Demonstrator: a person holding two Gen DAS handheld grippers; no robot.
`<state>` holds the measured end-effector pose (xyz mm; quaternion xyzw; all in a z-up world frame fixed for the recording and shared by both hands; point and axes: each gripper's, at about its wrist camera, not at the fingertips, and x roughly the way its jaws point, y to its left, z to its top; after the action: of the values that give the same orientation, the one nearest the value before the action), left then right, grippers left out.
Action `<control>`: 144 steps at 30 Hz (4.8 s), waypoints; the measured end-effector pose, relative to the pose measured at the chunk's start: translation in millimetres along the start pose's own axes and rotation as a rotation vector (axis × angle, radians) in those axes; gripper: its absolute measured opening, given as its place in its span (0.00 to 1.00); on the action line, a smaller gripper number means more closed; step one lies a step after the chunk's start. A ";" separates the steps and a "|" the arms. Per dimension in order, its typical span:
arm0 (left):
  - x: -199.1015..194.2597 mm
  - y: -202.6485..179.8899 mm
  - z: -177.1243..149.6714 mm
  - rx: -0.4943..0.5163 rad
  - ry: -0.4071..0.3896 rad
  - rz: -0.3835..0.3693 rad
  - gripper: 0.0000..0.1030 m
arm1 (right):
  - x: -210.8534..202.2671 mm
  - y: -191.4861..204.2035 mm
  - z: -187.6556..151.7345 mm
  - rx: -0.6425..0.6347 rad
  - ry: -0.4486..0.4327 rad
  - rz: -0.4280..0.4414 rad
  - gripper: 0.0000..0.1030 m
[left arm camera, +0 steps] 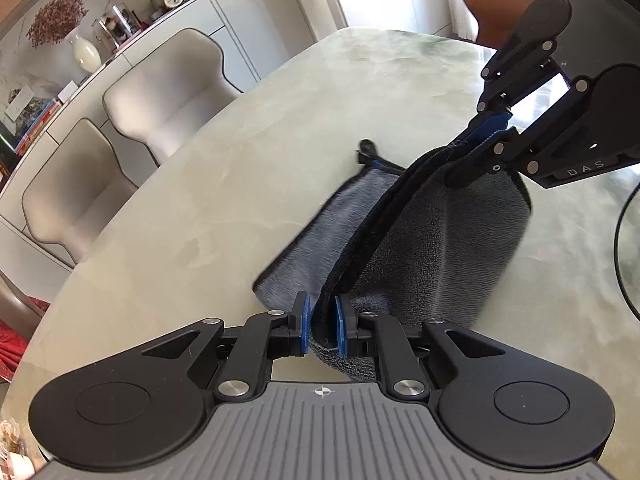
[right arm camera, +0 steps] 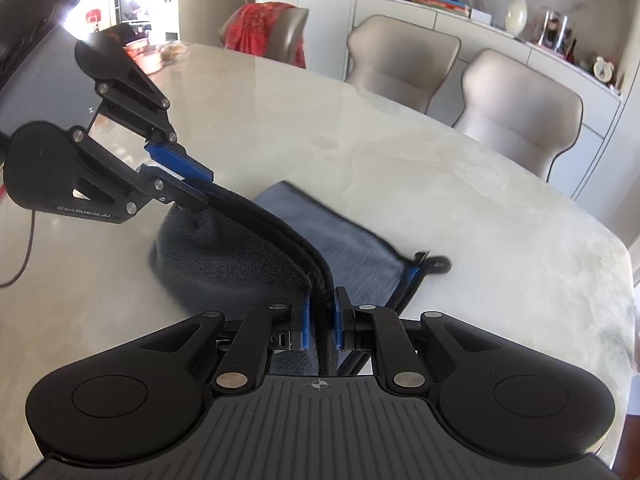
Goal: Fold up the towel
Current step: 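Lift both held corners and fold the towel over onto its other half, then lower the folded edge onto the towel with both grippers and open them, then press and smooth the folded towel flat with both open grippers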
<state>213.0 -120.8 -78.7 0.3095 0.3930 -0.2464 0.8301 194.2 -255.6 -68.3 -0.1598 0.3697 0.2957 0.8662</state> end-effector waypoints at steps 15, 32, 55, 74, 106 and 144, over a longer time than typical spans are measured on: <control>64.4 53.6 20.3 -0.075 0.043 0.014 0.13 | 66.3 -43.4 18.9 0.045 0.076 -0.014 0.11; 64.2 79.3 -10.4 -0.341 0.081 -0.264 0.45 | 78.3 -62.8 15.6 0.144 0.101 0.077 0.19; 53.9 88.3 -6.0 -0.410 0.060 -0.218 0.08 | 49.0 -52.0 17.9 0.109 -0.009 0.060 0.10; 81.6 91.8 -5.0 -0.401 0.108 -0.121 0.25 | 101.4 -62.4 27.6 0.098 0.026 0.001 0.16; 15.5 7.5 -47.8 -0.357 0.031 -0.221 0.44 | 55.6 -21.9 -24.5 0.222 0.037 0.061 0.29; 75.3 55.5 -6.6 -0.454 -0.035 -0.164 0.65 | 90.4 -60.1 11.2 0.232 0.004 0.048 0.43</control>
<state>288.8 -90.4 -124.8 0.0778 0.4478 -0.2234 0.8623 288.0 -261.0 -123.8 -0.0504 0.4068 0.2713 0.8709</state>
